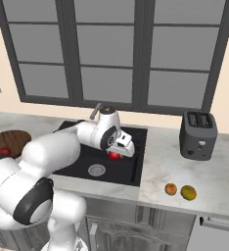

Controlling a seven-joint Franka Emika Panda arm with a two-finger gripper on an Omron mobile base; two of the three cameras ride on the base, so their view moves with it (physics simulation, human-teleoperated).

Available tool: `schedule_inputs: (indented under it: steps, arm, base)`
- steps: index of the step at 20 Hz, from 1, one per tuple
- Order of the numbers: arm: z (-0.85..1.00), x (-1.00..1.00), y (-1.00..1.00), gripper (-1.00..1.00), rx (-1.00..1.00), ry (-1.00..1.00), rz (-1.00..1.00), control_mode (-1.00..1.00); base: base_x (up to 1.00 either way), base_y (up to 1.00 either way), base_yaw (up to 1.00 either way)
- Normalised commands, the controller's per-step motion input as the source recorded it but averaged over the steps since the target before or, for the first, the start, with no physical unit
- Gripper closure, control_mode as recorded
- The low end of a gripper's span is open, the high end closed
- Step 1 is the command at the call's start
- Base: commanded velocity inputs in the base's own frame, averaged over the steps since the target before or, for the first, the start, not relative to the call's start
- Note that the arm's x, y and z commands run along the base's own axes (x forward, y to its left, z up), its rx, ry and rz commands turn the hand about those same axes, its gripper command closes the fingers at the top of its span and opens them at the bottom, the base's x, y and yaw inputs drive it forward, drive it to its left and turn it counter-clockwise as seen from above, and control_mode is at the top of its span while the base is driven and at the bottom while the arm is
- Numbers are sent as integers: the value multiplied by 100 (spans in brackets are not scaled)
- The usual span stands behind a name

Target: There is a mixed pile of frozen fruits and vegetables on the counter. Locate all the frozen vegetables and place the items in a bowl on the counter. Take all the frozen fruits and defrost them in a running sink.

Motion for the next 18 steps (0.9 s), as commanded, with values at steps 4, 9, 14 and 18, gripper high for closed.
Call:
schedule_inputs:
  steps: [4, 9, 14, 18]
  arm:
    - [13, -20, 36, 100, 0, 0, 0, -100]
    - [14, -20, 35, 100, 0, 0, 0, -100]
    - [12, -19, 37, 100, 0, 0, 0, -100]
    - [10, -12, 40, 100, 0, 0, 1, -100]
  base:
    - [0, 0, 0]
    - [0, 0, 0]
    - [0, 0, 0]
    - [0, 0, 0]
